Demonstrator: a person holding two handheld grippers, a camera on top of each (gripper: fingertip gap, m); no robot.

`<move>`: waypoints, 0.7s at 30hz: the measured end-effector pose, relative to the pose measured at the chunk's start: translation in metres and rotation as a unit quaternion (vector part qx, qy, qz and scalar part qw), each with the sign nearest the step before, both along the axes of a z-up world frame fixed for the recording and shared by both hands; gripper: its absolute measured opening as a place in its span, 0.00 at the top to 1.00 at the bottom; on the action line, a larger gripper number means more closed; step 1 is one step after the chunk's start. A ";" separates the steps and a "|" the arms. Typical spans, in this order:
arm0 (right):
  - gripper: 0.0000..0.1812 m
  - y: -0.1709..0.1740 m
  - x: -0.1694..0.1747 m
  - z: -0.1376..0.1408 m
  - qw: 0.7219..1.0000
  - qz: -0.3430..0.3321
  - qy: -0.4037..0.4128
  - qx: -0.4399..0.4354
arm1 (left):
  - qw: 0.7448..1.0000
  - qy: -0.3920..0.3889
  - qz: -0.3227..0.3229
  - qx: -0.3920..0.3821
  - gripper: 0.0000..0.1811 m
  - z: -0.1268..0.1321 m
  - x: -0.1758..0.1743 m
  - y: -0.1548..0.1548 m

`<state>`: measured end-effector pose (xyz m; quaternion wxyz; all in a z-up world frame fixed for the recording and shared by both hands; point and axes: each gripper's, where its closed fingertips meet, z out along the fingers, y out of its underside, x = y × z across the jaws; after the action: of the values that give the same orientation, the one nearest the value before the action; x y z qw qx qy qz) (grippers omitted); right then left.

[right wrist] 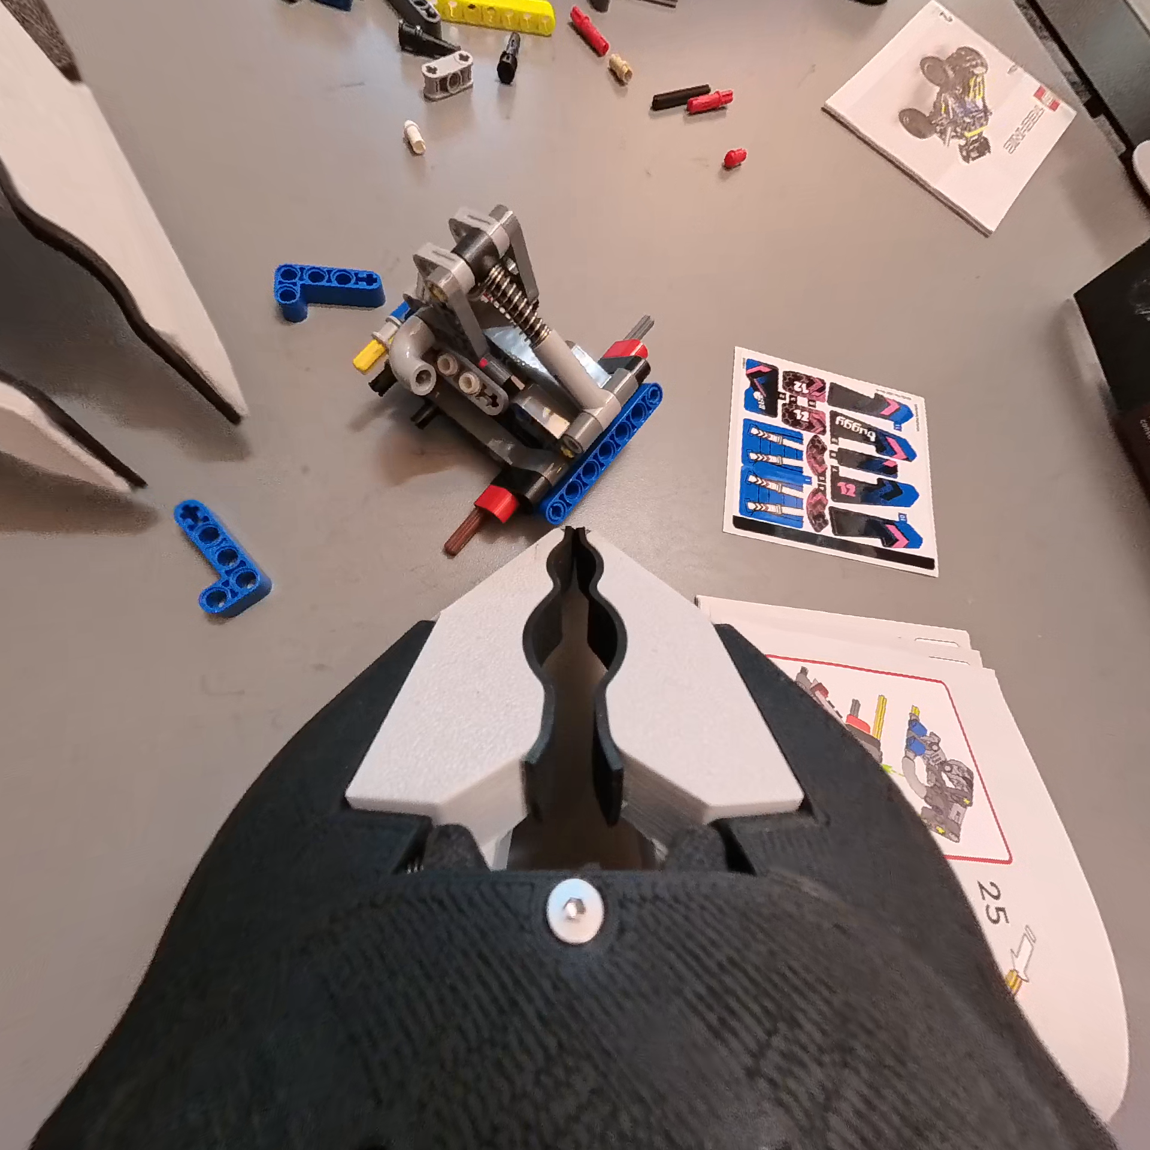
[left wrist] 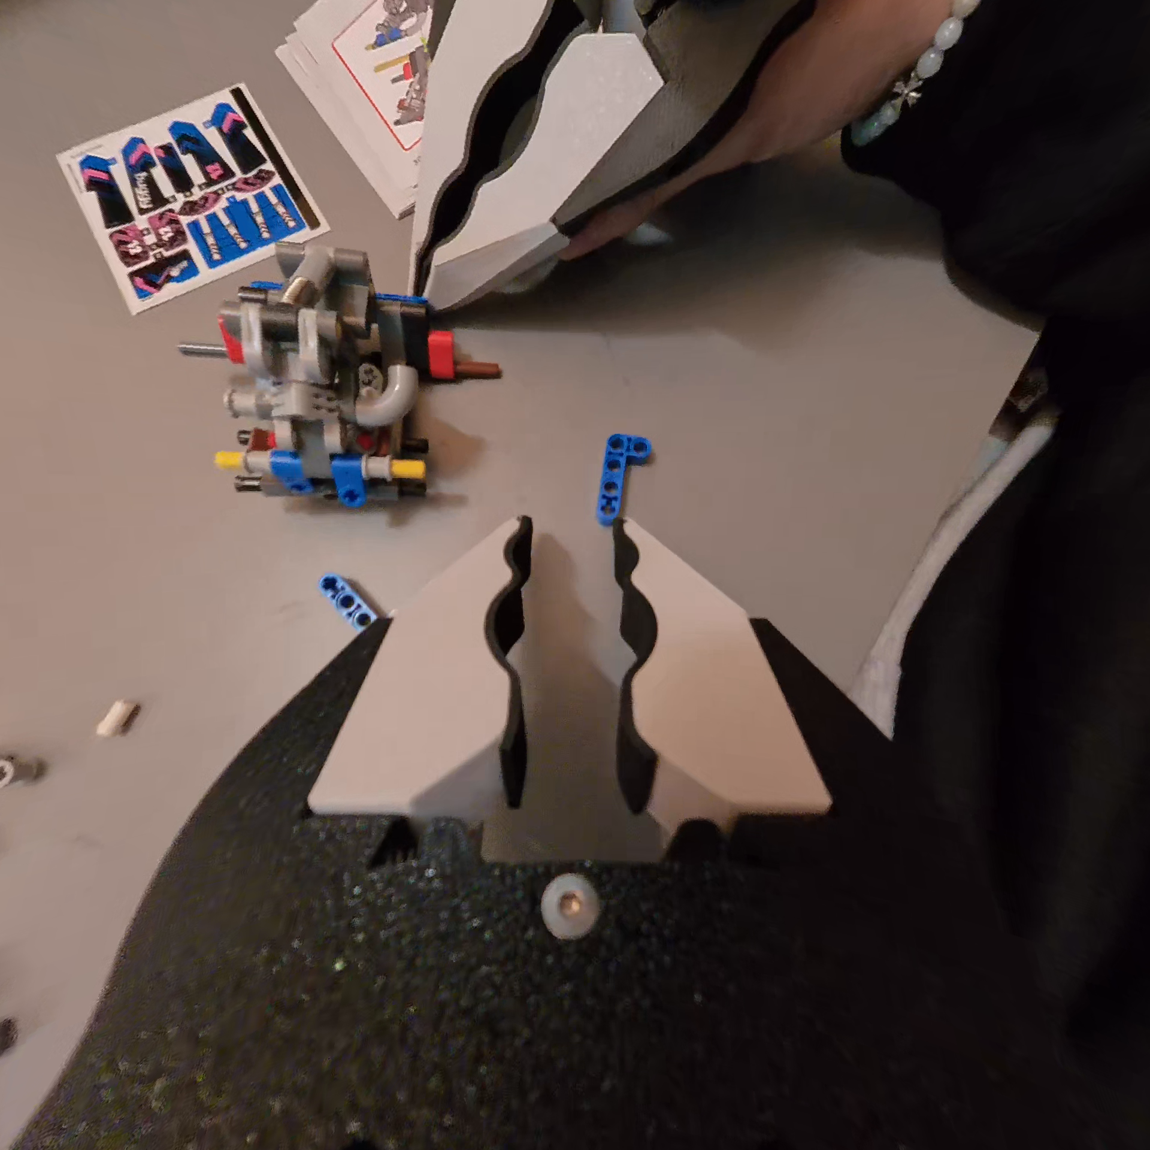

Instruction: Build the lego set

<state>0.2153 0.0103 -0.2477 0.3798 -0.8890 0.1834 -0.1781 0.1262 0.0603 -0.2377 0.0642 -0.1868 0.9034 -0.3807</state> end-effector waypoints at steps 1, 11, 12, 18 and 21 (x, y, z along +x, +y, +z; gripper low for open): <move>1.00 0.000 0.000 0.000 1.000 0.000 0.000 0.000 | 1.000 -0.005 0.002 0.002 0.87 0.001 0.000 0.004; 1.00 0.000 0.000 0.000 1.000 0.003 -0.011 -0.006 | 1.000 -0.004 -0.005 0.020 0.84 -0.008 -0.005 0.011; 1.00 0.000 0.000 0.000 1.000 0.004 -0.013 -0.006 | 1.000 -0.011 -0.010 0.016 0.84 -0.008 -0.006 0.006; 0.91 -0.005 -0.004 0.003 1.000 -0.001 -0.010 -0.001 | 1.000 -0.022 0.001 -0.005 0.93 -0.012 0.000 -0.013; 0.83 -0.020 -0.012 0.006 0.999 0.000 -0.010 -0.041 | 1.000 -0.014 0.019 -0.002 0.98 -0.012 0.003 -0.011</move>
<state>0.2032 -0.0098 -0.2417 0.3452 -0.9019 0.1721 -0.1946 0.1295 0.0489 -0.2497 0.0835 -0.1992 0.8979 -0.3835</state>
